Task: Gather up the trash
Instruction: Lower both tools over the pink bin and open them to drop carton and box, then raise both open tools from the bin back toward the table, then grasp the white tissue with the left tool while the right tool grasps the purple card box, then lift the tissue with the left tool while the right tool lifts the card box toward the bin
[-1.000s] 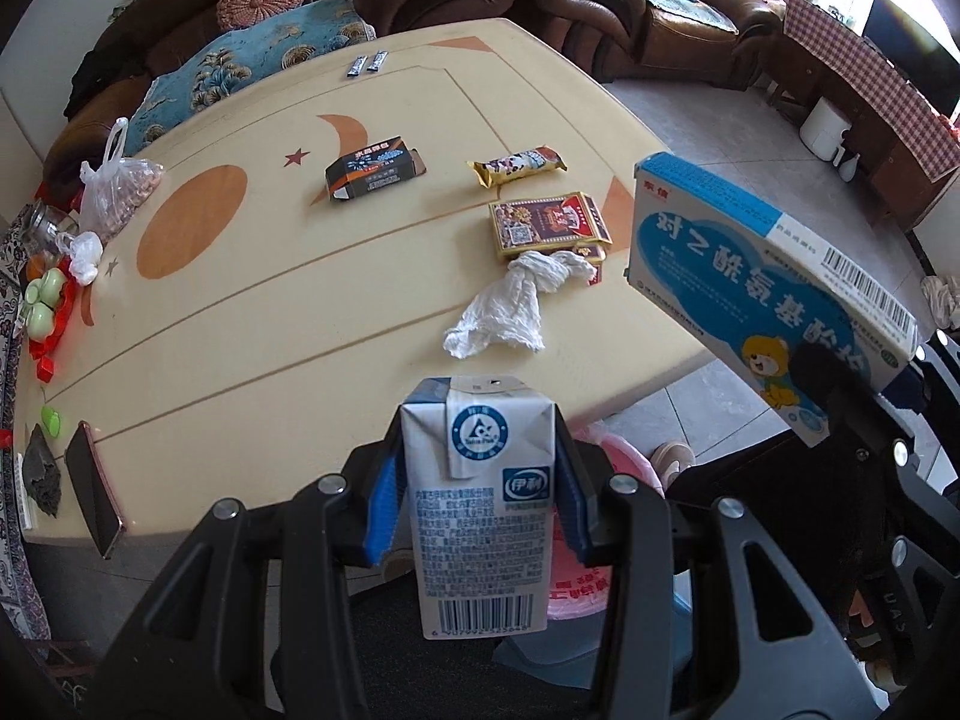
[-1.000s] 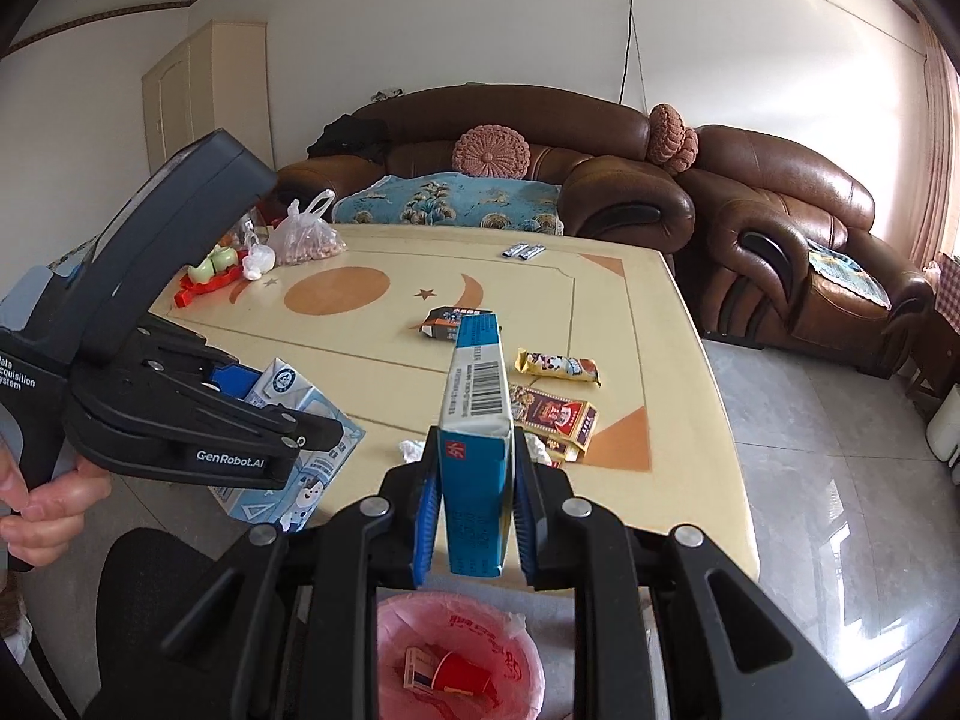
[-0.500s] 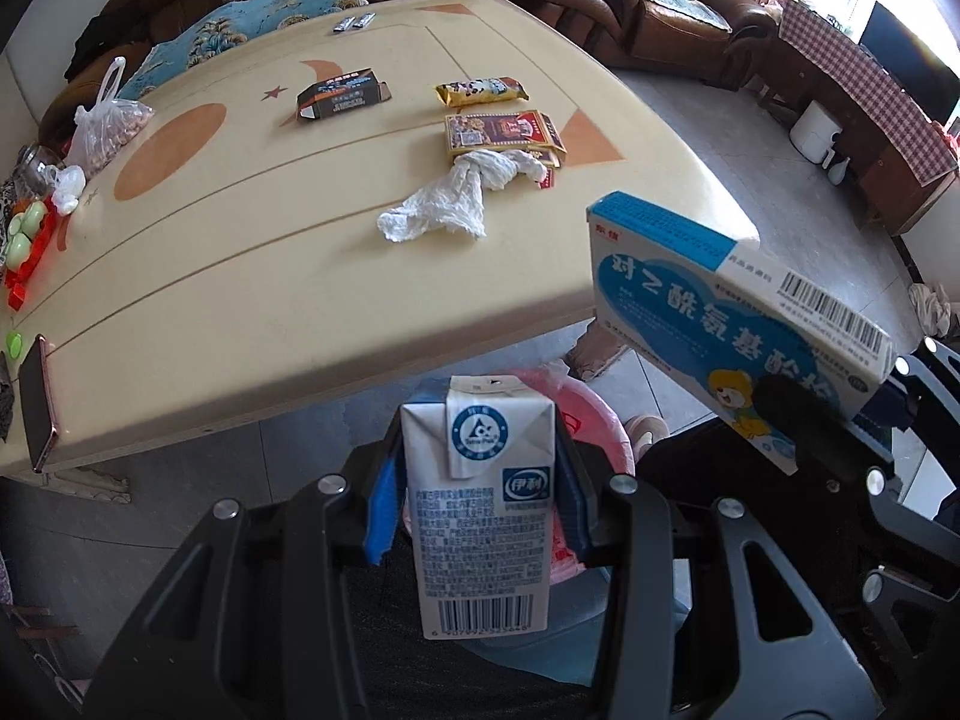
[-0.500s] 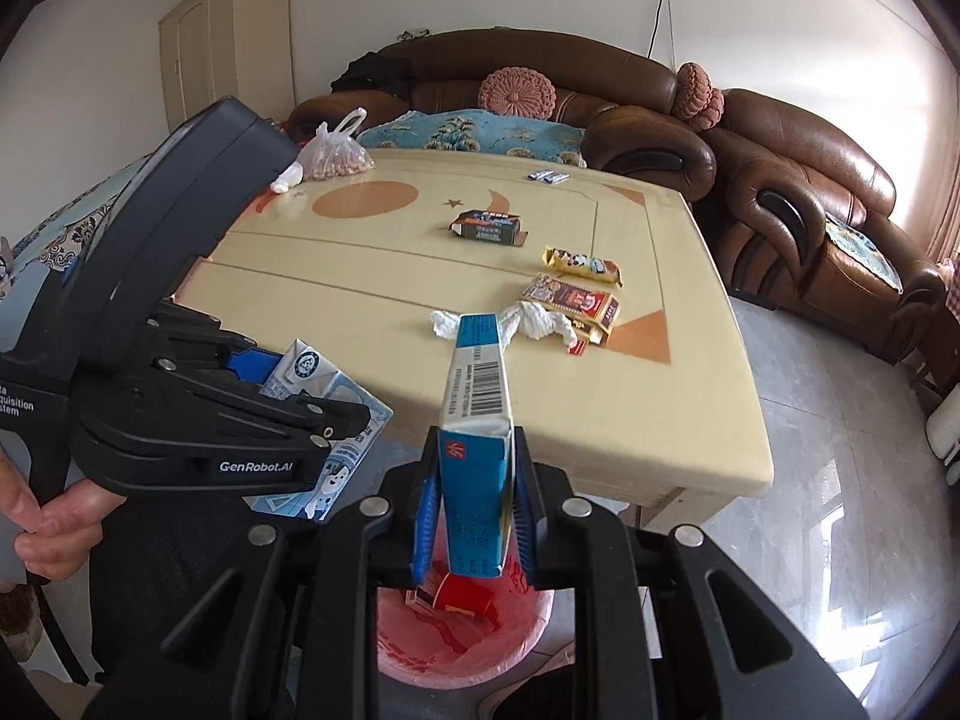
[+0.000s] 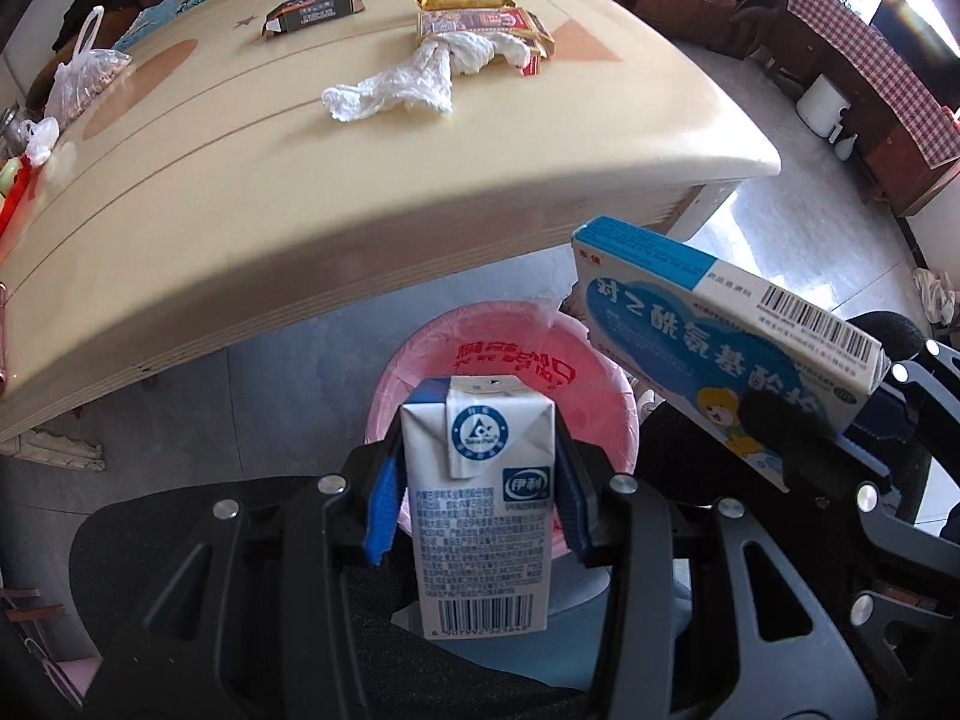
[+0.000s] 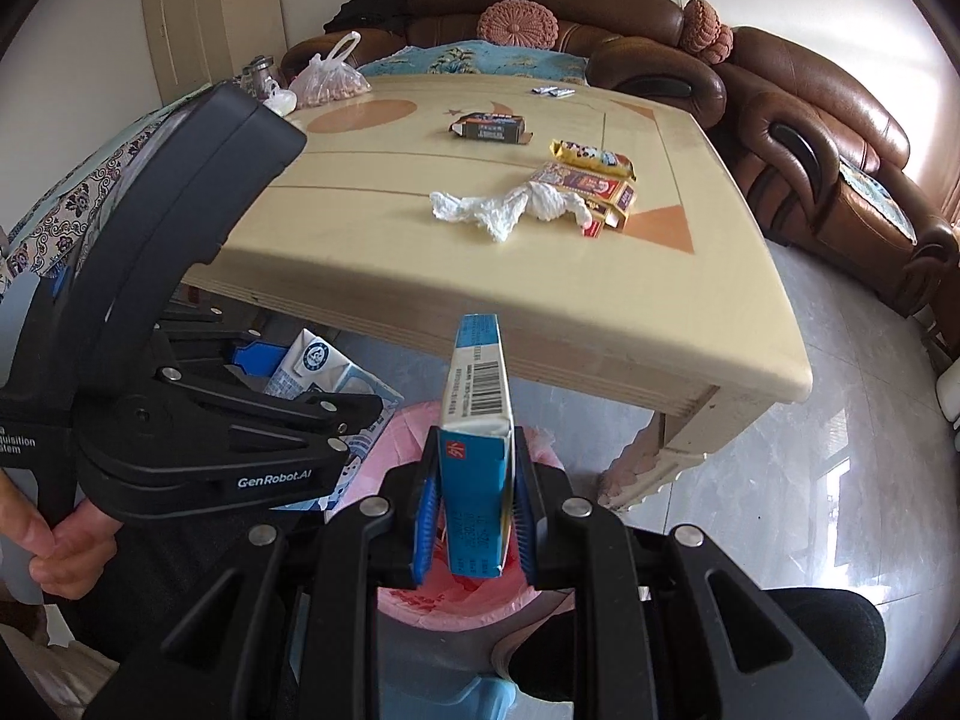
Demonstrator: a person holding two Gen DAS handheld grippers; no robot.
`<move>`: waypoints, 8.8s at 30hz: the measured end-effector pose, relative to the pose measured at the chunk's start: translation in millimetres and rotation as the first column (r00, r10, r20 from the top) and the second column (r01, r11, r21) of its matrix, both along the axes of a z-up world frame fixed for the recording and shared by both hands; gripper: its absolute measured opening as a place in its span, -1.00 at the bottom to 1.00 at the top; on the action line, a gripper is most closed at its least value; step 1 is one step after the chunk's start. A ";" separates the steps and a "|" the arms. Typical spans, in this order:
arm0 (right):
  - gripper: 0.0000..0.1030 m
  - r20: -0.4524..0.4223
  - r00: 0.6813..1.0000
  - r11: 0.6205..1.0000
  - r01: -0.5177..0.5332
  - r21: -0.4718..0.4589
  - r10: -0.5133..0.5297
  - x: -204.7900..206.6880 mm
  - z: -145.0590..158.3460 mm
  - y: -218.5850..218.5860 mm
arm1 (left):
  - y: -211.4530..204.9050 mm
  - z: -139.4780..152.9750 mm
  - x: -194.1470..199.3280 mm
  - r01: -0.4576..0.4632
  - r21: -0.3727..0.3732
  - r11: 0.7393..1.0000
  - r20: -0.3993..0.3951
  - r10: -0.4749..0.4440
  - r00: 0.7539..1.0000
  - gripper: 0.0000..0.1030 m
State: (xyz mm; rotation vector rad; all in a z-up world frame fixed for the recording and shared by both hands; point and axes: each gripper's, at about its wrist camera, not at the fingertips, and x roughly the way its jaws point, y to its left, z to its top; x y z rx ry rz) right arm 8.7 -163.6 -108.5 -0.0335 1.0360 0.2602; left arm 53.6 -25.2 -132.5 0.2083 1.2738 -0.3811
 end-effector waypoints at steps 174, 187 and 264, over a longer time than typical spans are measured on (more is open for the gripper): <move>0.81 -0.294 0.784 0.818 -0.575 -0.013 0.547 332.7 -44.5 -39.0 | -81.2 -16.0 228.8 0.521 0.101 0.847 -0.346 -0.462 0.817 0.69; 0.56 -0.356 0.745 0.796 -0.606 -0.007 0.564 348.6 -93.2 -21.1 | -73.2 -30.2 242.0 0.512 0.061 0.857 -0.341 -0.464 0.818 0.69; 0.24 -0.120 0.926 0.927 -0.368 -0.076 0.357 178.3 77.5 -17.5 | 6.2 108.7 165.5 0.237 0.128 0.963 -0.108 -0.224 0.969 -0.80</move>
